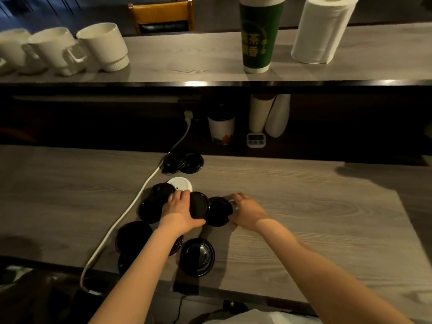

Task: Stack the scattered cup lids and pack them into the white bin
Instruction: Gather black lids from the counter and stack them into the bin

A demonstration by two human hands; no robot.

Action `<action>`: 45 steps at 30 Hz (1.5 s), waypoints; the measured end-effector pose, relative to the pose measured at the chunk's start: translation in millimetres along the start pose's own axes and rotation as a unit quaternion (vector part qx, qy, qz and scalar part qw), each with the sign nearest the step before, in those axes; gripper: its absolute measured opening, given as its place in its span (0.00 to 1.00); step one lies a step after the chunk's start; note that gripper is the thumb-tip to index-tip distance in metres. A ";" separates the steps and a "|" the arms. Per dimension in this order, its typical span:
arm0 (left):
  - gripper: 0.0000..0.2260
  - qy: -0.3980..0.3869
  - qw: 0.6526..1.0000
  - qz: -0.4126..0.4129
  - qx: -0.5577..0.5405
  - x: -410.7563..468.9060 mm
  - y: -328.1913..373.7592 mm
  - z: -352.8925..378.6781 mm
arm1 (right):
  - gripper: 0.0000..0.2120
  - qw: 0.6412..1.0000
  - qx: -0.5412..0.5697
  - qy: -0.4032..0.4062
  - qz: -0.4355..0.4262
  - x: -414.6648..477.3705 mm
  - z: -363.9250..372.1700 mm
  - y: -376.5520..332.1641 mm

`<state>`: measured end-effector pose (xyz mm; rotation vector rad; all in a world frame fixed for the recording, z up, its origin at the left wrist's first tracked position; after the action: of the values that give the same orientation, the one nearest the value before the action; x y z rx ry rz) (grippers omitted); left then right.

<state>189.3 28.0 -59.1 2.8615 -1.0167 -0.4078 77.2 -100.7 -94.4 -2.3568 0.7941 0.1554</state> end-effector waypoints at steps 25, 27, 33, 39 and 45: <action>0.42 0.143 0.974 0.058 -0.165 12.6 84.7 -89.9 | 0.43 0.960 0.130 0.244 0.052 -31.1 -139.2 48.5; 0.42 0.138 0.975 0.076 -0.159 11.9 114.7 -90.1 | 0.44 0.948 0.134 0.280 0.072 -49.3 -163.3 68.8; 0.41 0.148 0.963 0.140 -0.176 -5.5 219.5 -91.5 | 0.44 0.921 0.093 0.371 0.078 -112.6 -238.3 128.9; 0.40 0.163 0.944 0.201 -0.202 -36.2 342.4 -96.0 | 0.45 0.906 0.065 0.408 0.089 -181.8 -308.2 207.7; 0.42 0.151 0.933 0.263 -0.196 -63.6 472.9 -89.2 | 0.42 0.864 0.132 0.473 0.116 -259.5 -372.1 307.6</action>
<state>-121.3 -300.9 116.8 2.1071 -1.3839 -0.1008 -343.6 -385.0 111.8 -1.9802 1.4298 -1.0247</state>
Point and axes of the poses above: each hand's wrist, its own x-axis towards the middle knuckle, its own z-axis out of the palm, y = z × x, the point moved 10 cm from there along x, towards the middle knuckle, and after that the axes turned 10 degrees about y, right-handed, at the moved point
